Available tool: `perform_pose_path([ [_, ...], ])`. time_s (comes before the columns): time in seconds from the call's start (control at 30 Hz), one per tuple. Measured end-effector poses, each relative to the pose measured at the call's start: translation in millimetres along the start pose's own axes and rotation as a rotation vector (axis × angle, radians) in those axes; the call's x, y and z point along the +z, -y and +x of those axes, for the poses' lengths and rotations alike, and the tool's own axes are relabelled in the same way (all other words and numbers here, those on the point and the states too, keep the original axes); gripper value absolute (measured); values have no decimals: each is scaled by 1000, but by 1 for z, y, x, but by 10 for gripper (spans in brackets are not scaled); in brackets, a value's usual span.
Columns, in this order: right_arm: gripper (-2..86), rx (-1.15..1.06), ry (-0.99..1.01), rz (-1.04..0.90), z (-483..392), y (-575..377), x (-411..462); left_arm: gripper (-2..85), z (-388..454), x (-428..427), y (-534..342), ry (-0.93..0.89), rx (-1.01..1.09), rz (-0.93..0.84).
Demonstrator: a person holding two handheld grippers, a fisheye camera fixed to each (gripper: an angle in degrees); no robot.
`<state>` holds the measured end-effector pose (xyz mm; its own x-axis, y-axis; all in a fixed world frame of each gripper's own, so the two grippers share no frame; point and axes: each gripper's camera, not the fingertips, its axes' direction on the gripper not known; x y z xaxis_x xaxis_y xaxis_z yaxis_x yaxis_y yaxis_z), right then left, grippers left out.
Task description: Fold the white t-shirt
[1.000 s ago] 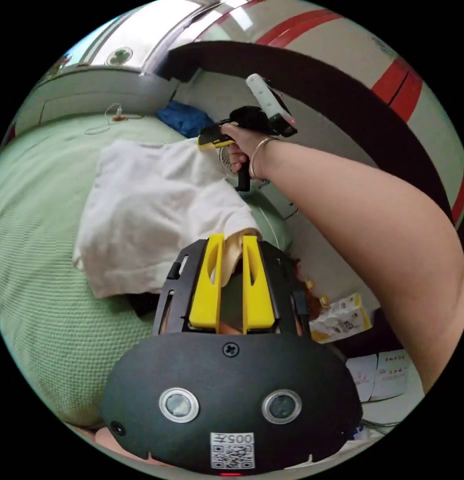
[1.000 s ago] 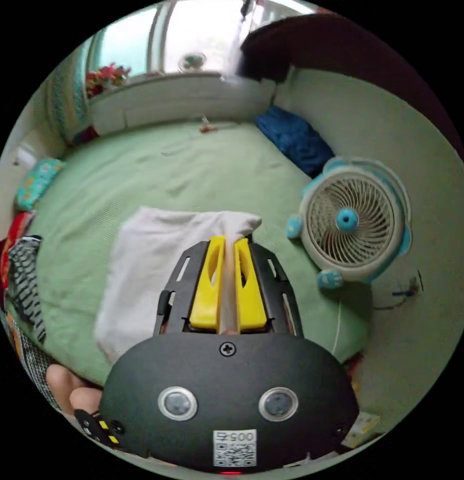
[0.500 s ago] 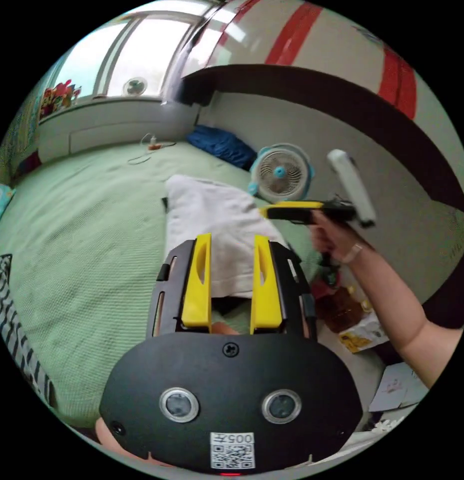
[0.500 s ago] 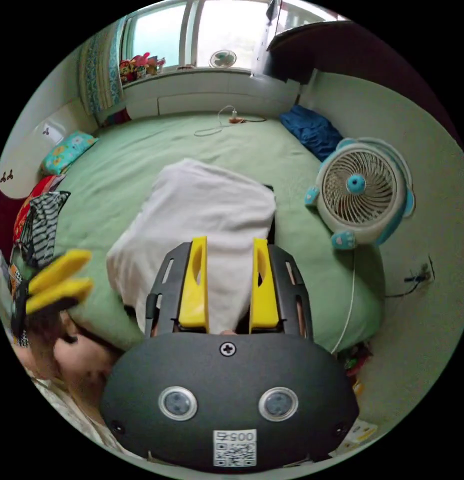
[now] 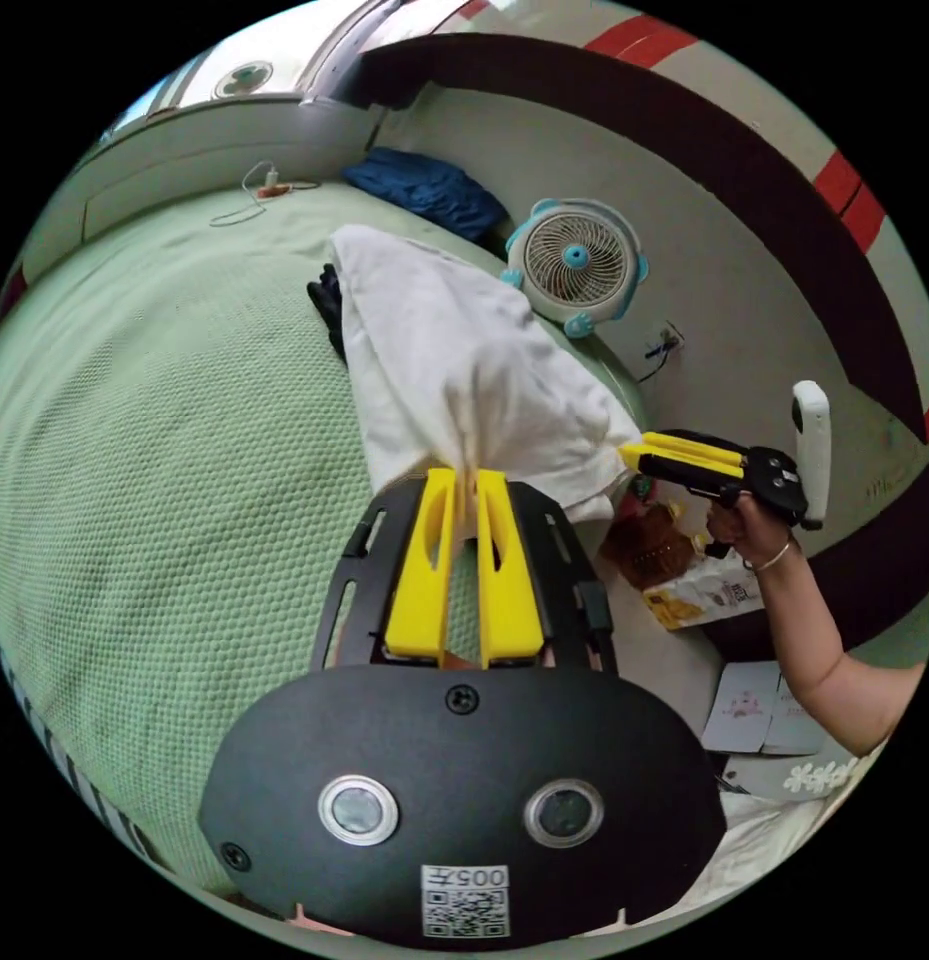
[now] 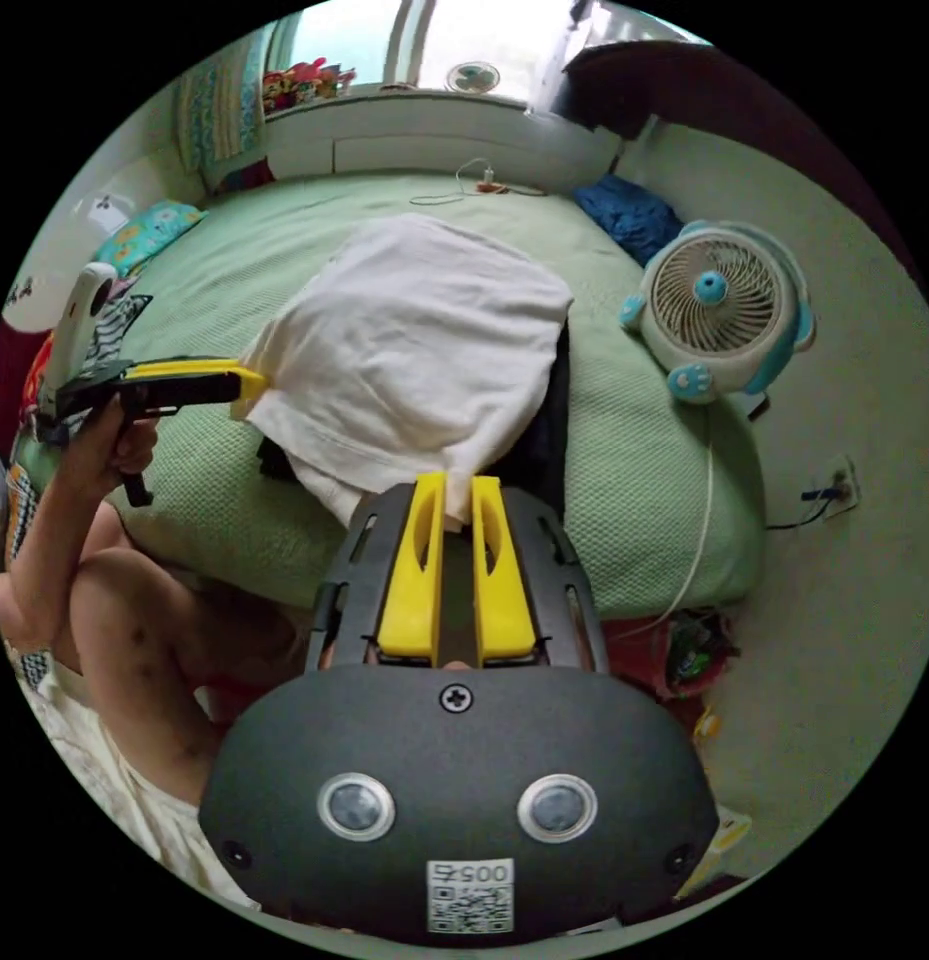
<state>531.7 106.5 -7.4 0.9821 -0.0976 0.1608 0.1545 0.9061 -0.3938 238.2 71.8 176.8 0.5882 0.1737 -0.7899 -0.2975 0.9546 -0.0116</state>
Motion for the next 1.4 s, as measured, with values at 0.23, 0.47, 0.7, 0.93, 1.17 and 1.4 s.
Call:
perform_pose_path([
  [0.23, 8, 81, 76, -42, 26, -6, -12, 16, 35, -10, -20, 48, 20, -40],
  [0.47, 70, 188, 107, -15, -4, -17, -2, 22, -18, -57, -48, 234, -183, 52],
  [0.7, 23, 144, 2, 285, -112, 54, -10, -2, -35, -102, -76, 207, -245, 141],
  [0.93, -9, 258, 40, 155, -124, 84, 14, -4, -40, -199, -154, 416, -286, 165],
  [1.17, -10, -18, 335, 226, -268, 81, -48, 6, -66, -296, -272, 573, -521, 164],
  [1.4, 8, -288, 442, 242, -414, 44, -32, 89, -99, -330, -355, 570, -660, 216],
])
